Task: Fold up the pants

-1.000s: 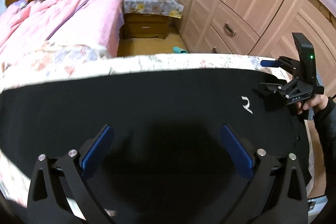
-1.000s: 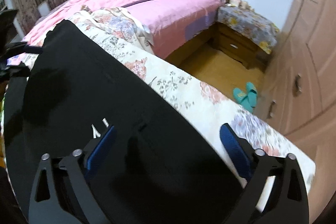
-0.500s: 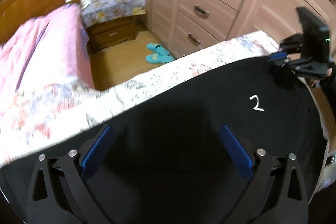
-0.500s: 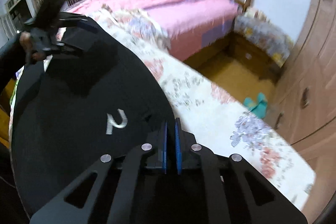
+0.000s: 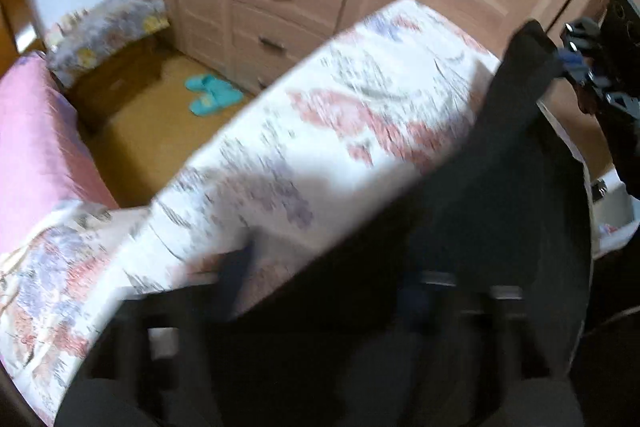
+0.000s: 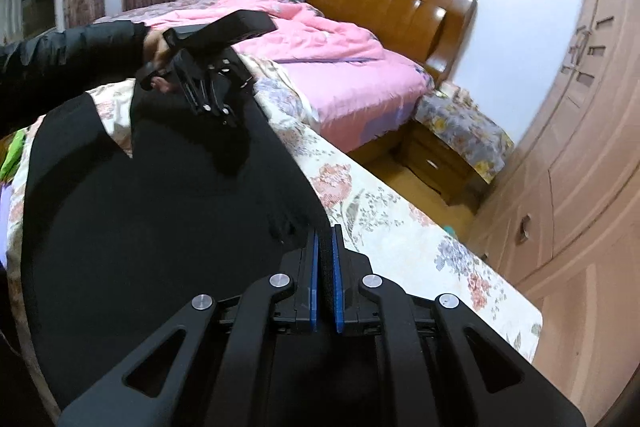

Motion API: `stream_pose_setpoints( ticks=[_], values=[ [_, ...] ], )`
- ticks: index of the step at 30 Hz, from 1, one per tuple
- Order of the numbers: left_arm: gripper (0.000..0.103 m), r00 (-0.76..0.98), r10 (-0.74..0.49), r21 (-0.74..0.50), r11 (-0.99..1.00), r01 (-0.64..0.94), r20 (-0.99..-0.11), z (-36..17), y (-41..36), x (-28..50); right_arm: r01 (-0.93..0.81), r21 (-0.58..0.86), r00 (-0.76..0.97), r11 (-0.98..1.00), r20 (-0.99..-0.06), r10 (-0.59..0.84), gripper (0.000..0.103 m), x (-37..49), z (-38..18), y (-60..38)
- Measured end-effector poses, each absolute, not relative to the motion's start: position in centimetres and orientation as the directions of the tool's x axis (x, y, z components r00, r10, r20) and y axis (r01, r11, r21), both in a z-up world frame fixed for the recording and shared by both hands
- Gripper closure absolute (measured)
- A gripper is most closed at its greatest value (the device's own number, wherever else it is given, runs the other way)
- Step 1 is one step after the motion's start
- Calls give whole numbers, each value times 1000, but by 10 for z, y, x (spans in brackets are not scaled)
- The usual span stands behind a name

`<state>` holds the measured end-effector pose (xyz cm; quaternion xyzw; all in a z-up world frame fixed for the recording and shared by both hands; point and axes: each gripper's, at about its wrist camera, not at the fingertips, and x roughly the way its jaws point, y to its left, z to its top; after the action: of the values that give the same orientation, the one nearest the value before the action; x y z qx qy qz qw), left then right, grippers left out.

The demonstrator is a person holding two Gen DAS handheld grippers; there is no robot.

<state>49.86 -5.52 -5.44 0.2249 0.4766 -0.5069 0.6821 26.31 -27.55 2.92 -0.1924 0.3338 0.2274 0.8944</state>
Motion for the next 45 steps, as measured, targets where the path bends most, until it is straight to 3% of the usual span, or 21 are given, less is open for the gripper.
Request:
stream_pose_setpoints(
  ticks=[4,11,17,21,25,28,34,36,37,38,40,42,45],
  values=[
    [86,133,-488,-89,405,910,-863,-33,-43,470,-492,-195,697,849,-672,250,95,258,34,-272],
    [90,417,-440,211,443,871,-795,42,-21,353,-449,-195,755,872,-605,254,95,200,68,-275],
    [90,560,-396,374,456,808,-728,59,-1,213,-459,-202,760,865,-594,265,95,120,66,-267],
    [90,551,-366,371,457,809,-750,27,11,142,-480,-145,708,865,-646,285,95,67,32,-260],
    [90,489,-322,300,489,819,-811,-36,19,99,-481,-60,632,875,-715,299,95,32,-19,-256],
    [90,484,-299,284,521,805,-823,-70,20,86,-459,-28,607,888,-740,290,95,19,-47,-252],
    [90,530,-293,276,603,748,-796,-87,21,89,-370,59,613,927,-734,292,94,10,-65,-250],
    [90,531,-306,247,634,732,-790,-87,25,91,-344,135,612,929,-718,331,89,1,-66,-253],
    [90,529,-317,221,656,722,-787,-89,27,93,-332,164,606,929,-717,344,79,-1,-64,-254],
    [90,529,-318,214,664,717,-786,-89,27,99,-314,196,605,929,-712,355,58,-5,-63,-258],
    [89,538,-317,210,678,704,-781,-89,28,95,-268,251,666,930,-649,367,38,-21,-51,-271],
    [87,543,-316,204,691,693,-778,-91,29,92,-209,318,696,925,-616,369,38,-29,-46,-288],
    [86,543,-321,183,709,681,-776,-94,28,93,-51,377,708,925,-640,300,38,-29,-57,-312]
  ],
)
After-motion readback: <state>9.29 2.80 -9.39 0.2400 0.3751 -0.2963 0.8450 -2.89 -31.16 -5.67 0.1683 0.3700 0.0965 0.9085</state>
